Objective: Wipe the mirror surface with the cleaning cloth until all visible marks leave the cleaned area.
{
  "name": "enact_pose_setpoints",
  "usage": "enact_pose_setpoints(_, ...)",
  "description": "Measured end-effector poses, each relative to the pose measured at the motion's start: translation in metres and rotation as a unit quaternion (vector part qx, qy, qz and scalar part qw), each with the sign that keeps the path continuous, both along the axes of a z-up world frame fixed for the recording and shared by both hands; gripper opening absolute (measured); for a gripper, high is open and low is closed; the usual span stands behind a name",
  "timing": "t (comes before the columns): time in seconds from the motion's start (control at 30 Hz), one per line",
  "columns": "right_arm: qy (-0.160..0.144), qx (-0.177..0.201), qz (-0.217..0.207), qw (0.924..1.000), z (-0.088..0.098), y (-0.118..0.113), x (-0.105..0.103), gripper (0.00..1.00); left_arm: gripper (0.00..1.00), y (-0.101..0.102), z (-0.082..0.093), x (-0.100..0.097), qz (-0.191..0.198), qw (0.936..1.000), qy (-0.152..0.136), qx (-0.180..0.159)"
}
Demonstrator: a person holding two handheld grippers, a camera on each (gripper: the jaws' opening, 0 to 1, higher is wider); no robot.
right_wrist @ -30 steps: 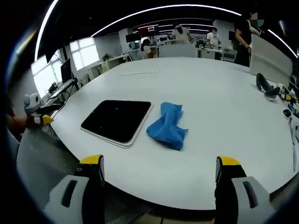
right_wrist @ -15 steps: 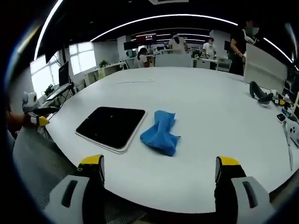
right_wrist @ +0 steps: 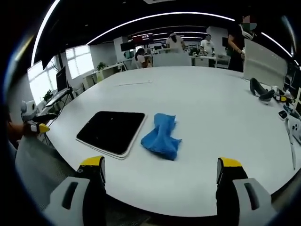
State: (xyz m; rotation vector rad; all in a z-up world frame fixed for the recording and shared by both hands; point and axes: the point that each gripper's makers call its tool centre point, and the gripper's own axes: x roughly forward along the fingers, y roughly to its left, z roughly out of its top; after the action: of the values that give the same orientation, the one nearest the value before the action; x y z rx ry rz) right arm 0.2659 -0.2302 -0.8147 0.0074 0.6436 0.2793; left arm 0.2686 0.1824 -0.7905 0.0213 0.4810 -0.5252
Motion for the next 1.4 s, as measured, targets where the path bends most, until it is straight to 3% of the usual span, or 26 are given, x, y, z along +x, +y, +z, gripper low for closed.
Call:
enact_pose_setpoints(0.23, -0.002, -0.006, 0.003, 1.0, 0.005, 0.002, 0.003, 0.96, 0.99, -0.004, -0.005, -0.001, -0.017, 0.9997, 0.007, 0.016)
enact_pose_setpoints(0.53, 0.0, -0.014, 0.001, 0.9999, 0.015, 0.006, 0.022, 0.9, 0.99, -0.013, 0.026, 0.008, -0.009, 0.9998, -0.017, -0.001)
enact_pose_setpoints(0.6, -0.001, -0.014, 0.001, 0.9999, 0.015, 0.01, 0.027, 0.88, 0.99, -0.014, 0.019, 0.009, -0.019, 0.9995, -0.019, 0.018)
enact_pose_setpoints(0.67, 0.001, -0.015, -0.002, 0.9999, 0.014, 0.013, 0.034, 0.84, 0.99, -0.014, 0.006, 0.007, -0.015, 0.9998, 0.006, 0.011)
enact_pose_setpoints(0.77, 0.006, -0.014, -0.006, 0.9999, 0.014, 0.017, 0.043, 0.79, 0.99, -0.016, 0.006, 0.006, -0.011, 0.9999, -0.001, 0.006)
enact_pose_setpoints(0.83, 0.008, -0.01, -0.007, 0.9999, 0.013, 0.021, 0.05, 0.78, 0.99, -0.015, 0.002, 0.004, -0.018, 0.9996, -0.005, 0.021)
enact_pose_setpoints(1.07, 0.024, -0.01, -0.007, 0.9996, -0.003, 0.031, 0.07, 0.69, 0.99, -0.01, -0.004, 0.003, -0.013, 0.9996, 0.002, 0.025)
enact_pose_setpoints(1.27, 0.039, -0.029, -0.011, 0.9987, -0.023, 0.029, 0.082, 0.5, 0.99, -0.011, 0.008, 0.007, -0.011, 0.9996, -0.008, 0.023)
enact_pose_setpoints(1.4, 0.052, -0.021, -0.02, 0.9982, -0.032, 0.03, 0.086, 0.45, 0.99, -0.01, 0.013, 0.004, 0.002, 0.9999, -0.003, -0.009)
